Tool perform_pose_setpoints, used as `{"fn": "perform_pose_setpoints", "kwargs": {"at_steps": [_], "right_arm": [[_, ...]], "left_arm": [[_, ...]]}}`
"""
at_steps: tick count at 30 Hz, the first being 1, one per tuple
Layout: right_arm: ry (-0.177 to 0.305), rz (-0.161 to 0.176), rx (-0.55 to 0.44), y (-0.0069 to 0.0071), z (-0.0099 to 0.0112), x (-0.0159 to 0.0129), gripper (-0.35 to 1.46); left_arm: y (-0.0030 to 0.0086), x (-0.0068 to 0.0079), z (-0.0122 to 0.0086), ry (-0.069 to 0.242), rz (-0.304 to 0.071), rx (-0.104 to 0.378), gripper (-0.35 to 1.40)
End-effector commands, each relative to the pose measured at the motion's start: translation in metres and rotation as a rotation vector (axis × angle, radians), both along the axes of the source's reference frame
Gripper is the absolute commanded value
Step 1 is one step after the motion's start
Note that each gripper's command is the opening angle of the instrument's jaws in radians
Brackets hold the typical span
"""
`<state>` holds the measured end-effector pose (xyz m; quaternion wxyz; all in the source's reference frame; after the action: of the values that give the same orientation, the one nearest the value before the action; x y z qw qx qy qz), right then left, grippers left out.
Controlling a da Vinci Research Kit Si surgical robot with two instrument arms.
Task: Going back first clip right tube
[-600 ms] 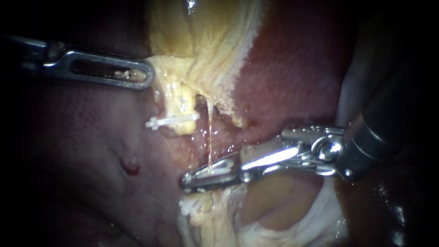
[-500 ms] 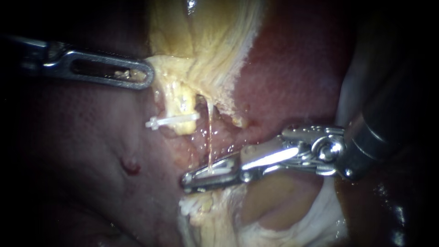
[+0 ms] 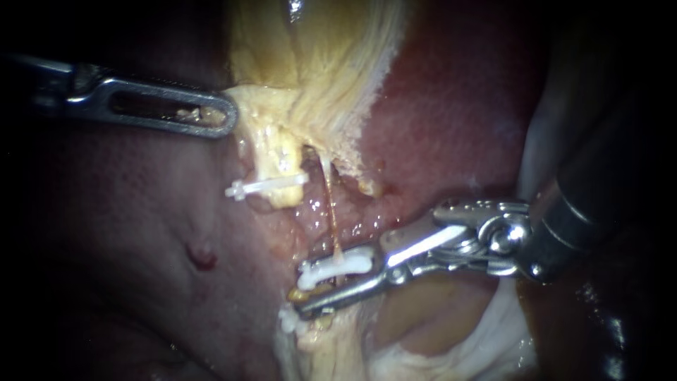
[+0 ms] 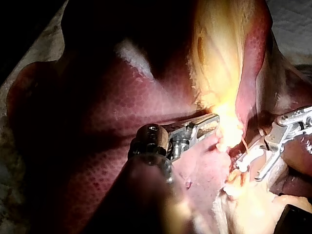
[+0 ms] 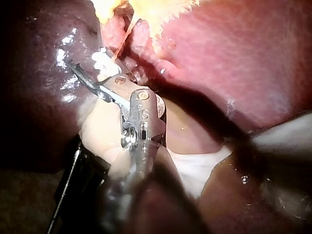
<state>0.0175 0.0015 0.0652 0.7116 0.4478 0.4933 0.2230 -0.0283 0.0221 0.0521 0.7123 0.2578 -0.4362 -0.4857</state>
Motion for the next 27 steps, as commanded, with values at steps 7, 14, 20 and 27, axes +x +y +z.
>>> {"fn": "perform_pose_setpoints", "kwargs": {"at_steps": [7, 14, 20, 27], "right_arm": [[0.019, 0.058, -0.199, 0.0005, 0.0014, 0.0003, 0.49], [0.021, 0.086, -0.320, 0.0013, 0.0029, -0.0013, 0.50], [0.047, 0.073, -0.397, 0.0013, 0.0023, -0.0044, 0.50], [0.054, 0.084, -0.488, 0.0029, -0.0002, -0.0096, 0.50]], "left_arm": [[0.0000, 0.0000, 0.0000, 0.000, 0.000, 0.000, -0.35], [0.0000, 0.0000, 0.0000, 0.000, 0.000, 0.000, -0.35], [-0.0001, 0.0002, -0.0002, -0.001, 0.001, 0.000, -0.35], [-0.0001, 0.0002, -0.0002, -0.001, 0.001, 0.000, -0.35]]}}
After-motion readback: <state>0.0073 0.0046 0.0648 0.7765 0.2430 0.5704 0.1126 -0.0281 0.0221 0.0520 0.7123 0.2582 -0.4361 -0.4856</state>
